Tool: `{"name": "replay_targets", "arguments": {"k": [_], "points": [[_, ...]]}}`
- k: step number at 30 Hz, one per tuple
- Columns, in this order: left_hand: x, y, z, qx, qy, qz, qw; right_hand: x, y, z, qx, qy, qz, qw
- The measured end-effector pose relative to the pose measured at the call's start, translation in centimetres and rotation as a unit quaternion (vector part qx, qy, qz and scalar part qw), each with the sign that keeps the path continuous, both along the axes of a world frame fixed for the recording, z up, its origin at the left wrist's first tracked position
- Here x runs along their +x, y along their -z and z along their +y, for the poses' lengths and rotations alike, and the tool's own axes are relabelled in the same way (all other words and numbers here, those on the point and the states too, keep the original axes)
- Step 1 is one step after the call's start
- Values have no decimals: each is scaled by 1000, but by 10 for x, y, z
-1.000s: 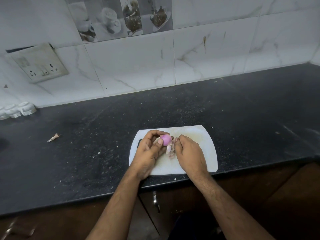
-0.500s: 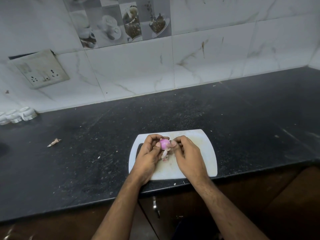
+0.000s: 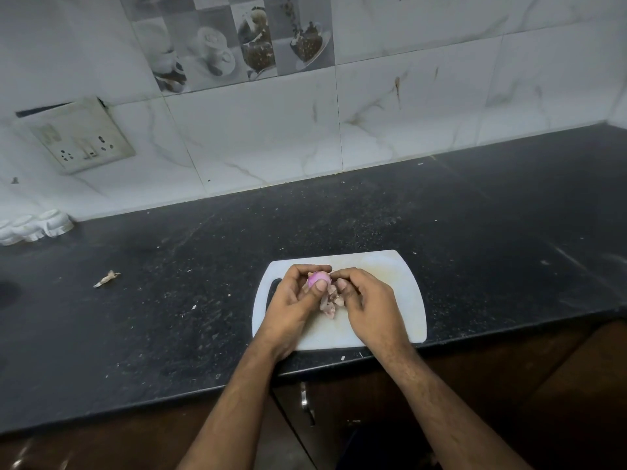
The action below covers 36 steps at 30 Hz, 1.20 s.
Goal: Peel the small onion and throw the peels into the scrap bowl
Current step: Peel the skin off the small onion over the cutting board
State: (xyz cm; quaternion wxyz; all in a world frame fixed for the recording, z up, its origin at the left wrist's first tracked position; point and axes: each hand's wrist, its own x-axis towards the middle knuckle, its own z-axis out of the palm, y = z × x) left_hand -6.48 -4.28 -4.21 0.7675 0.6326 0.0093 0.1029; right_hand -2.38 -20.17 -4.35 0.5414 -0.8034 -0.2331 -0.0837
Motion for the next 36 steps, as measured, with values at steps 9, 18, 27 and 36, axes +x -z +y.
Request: {"name": "replay_targets", "arguments": {"k": [9,18,27,36], "points": [[2,2,-1,-3,-14,-13,1000,1,-3,-1,6,6,21,1000],[3,2,-2,-40,-24,2,999,-2,-2,-3,21,17,4,1000],[0,-2,-1,-45,-26,-4,999,-3,-2,-4,27,20,27,999],[1,-1,-1,-15,-28,2,999,-4,0,-2,-12,54,21,998]]}}
